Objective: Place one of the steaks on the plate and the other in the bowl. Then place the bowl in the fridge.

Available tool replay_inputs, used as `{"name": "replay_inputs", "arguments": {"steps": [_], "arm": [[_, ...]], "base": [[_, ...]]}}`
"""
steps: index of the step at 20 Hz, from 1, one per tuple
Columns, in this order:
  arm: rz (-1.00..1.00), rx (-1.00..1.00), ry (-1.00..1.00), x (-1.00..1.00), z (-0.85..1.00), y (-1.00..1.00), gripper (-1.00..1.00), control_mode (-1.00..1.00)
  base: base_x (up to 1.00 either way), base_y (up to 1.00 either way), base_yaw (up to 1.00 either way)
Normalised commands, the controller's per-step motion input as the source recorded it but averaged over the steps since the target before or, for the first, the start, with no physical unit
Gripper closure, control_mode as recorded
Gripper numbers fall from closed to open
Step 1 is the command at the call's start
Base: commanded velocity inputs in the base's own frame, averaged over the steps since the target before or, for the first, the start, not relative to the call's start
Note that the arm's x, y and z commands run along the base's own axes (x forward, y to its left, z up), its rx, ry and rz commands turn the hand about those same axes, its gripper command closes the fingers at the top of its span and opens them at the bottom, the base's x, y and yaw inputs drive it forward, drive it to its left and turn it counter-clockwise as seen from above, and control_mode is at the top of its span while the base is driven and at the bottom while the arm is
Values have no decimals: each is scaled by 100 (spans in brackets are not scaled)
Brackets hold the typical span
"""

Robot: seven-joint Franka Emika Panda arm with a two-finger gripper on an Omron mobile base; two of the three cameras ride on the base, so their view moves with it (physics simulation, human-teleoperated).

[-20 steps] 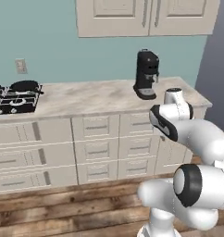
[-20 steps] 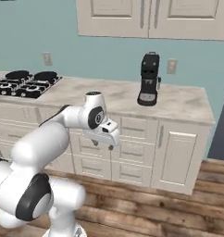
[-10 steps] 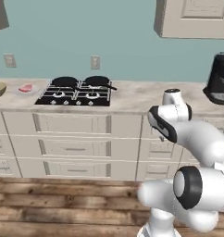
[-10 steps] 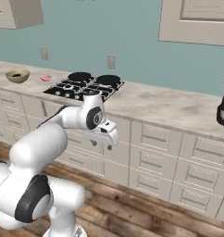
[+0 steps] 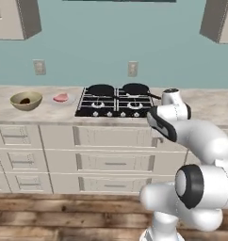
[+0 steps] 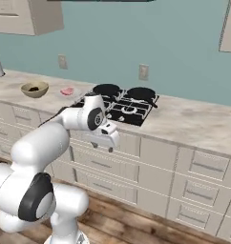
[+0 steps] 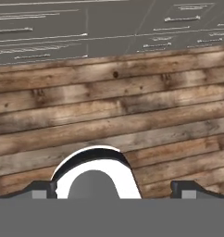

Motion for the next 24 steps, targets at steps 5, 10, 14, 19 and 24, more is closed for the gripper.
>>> {"name": "replay_inputs", "arguments": {"steps": [5, 10, 14, 19, 24], "arm": [[0, 0, 0, 0, 0, 0, -100, 100], [0, 0, 0, 0, 0, 0, -100, 100], [0, 0, 0, 0, 0, 0, -100, 100], [0, 0, 0, 0, 0, 0, -100, 100], [0, 0, 0, 0, 0, 0, -100, 100]], "base": [[59, 100, -25], [60, 100, -27], [64, 100, -27], [80, 100, -29], [70, 94, -26]]}}
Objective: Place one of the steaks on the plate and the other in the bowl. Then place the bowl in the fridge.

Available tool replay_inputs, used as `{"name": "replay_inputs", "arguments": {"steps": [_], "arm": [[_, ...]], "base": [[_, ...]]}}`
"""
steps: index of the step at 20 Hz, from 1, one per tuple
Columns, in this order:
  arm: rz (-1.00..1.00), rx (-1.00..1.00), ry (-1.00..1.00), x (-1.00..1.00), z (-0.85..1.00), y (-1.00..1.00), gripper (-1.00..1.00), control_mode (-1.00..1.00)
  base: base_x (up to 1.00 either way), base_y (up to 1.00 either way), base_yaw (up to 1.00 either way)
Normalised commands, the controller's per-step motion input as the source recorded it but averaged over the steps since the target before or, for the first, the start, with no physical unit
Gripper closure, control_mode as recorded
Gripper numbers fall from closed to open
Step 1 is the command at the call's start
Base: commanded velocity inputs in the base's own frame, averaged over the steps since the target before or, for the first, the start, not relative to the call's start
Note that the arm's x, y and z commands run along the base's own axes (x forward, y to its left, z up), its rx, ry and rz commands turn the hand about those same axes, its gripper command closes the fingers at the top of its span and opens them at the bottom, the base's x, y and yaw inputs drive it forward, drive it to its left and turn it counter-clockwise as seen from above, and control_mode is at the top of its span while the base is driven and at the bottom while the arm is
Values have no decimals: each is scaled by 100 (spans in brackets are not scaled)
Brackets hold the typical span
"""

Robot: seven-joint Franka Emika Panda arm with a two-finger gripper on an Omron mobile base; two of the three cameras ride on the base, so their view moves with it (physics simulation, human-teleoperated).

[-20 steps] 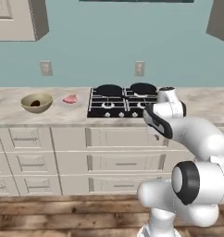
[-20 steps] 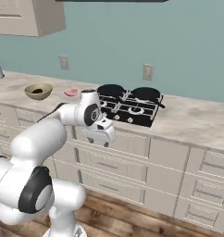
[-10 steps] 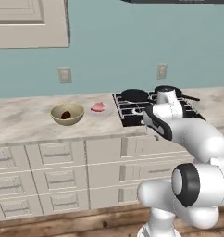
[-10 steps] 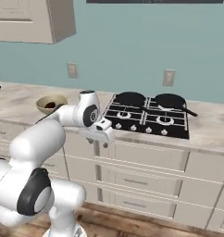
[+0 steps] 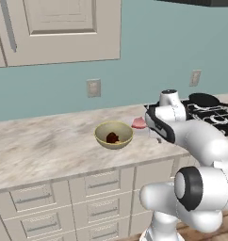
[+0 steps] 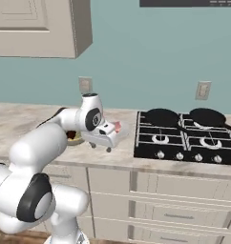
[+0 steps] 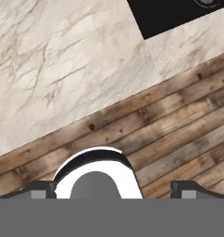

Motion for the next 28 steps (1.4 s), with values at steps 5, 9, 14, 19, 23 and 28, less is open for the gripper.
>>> {"name": "replay_inputs", "arguments": {"steps": [5, 9, 14, 19, 23, 28], "arm": [[0, 0, 0, 0, 0, 0, -100, 100], [0, 0, 0, 0, 0, 0, -100, 100], [3, 0, 0, 2, 0, 0, -100, -100], [42, 16, -3, 68, -2, 6, -100, -100], [11, 30, -5, 40, 6, 27, -100, -100], [-12, 11, 2, 25, 0, 80, -100, -100]], "base": [[7, 9, -1], [19, 8, 0], [13, 0, 2], [0, 0, 0], [0, 0, 0], [0, 0, 0]]}}
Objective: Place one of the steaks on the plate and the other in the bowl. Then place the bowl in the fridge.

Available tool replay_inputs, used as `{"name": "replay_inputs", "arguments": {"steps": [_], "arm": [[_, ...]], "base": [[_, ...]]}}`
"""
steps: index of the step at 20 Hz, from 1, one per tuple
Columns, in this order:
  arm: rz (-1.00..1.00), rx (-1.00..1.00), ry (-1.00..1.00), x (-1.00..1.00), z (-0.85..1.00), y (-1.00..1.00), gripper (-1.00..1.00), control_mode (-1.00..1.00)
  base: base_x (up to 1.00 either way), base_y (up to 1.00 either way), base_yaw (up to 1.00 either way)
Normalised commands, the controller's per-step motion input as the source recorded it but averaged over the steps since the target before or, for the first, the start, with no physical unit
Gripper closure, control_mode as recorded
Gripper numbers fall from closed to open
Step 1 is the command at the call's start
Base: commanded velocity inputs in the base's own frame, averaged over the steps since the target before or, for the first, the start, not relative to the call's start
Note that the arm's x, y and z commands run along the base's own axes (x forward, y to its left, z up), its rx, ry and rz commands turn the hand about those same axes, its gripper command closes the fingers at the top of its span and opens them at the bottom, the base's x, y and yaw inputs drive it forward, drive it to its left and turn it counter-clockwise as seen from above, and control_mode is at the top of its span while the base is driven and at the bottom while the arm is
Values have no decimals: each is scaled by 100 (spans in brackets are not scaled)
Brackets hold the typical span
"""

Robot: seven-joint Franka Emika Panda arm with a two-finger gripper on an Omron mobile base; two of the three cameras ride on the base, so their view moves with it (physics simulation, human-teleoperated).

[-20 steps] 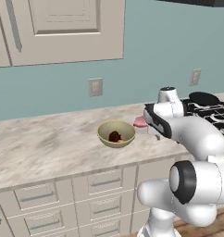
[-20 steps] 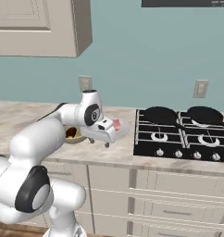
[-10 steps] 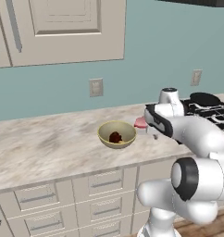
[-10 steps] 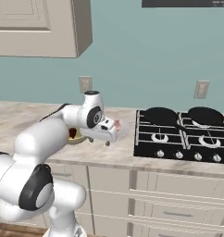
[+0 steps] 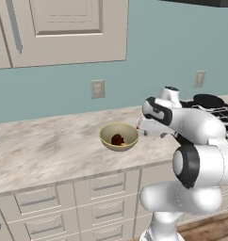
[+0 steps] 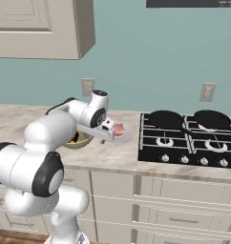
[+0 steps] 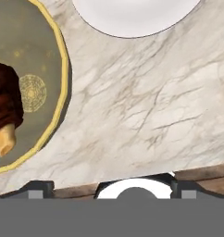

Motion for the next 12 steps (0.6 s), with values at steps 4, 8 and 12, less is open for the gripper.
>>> {"name": "replay_inputs", "arguments": {"steps": [4, 8, 12], "arm": [[-13, 3, 0, 66, 0, 44, -100, -100], [-13, 0, 0, 80, -1, 39, -100, -100], [-3, 0, 0, 50, -16, 6, -100, -100]], "base": [[0, 0, 0], [0, 0, 0], [0, 0, 0]]}}
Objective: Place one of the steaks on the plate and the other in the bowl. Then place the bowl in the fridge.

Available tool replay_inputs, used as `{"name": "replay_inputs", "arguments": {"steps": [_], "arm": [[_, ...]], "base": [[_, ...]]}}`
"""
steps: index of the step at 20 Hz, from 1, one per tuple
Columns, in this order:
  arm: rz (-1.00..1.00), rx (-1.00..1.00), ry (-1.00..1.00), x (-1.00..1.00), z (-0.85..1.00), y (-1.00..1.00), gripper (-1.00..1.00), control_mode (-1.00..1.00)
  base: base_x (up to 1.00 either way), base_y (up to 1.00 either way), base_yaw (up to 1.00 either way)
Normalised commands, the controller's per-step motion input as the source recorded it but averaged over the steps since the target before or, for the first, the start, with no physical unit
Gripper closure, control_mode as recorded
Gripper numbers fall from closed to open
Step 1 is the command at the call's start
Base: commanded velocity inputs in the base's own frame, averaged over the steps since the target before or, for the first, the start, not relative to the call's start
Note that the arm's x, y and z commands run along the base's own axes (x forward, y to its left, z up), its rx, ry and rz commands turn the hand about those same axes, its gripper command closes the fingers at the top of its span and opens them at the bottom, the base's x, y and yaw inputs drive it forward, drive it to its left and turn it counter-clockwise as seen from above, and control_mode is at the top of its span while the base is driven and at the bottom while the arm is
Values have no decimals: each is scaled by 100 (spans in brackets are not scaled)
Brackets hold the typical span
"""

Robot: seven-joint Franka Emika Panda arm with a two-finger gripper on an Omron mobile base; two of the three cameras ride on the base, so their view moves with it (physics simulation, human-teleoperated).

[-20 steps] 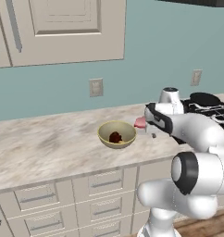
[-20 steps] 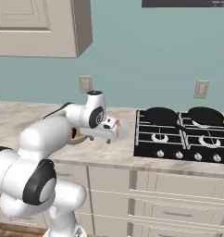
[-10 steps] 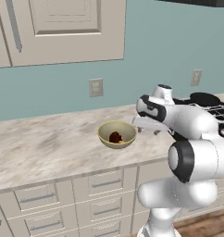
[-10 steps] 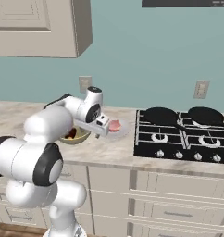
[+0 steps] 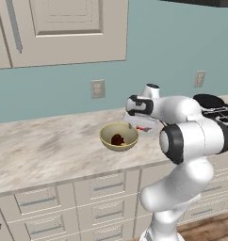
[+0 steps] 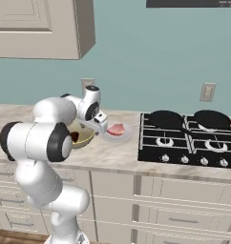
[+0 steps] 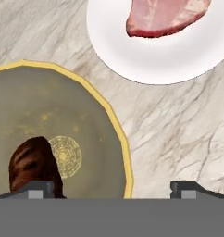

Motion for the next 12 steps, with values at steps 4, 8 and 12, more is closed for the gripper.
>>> {"name": "replay_inputs", "arguments": {"steps": [4, 8, 12], "arm": [[-6, 0, 2, 43, -25, 0, -100, -100], [-1, 0, 0, 5, -35, 3, -100, -100], [0, 0, 0, 0, -51, -3, -100, -100]], "base": [[0, 0, 0], [0, 0, 0], [0, 0, 0]]}}
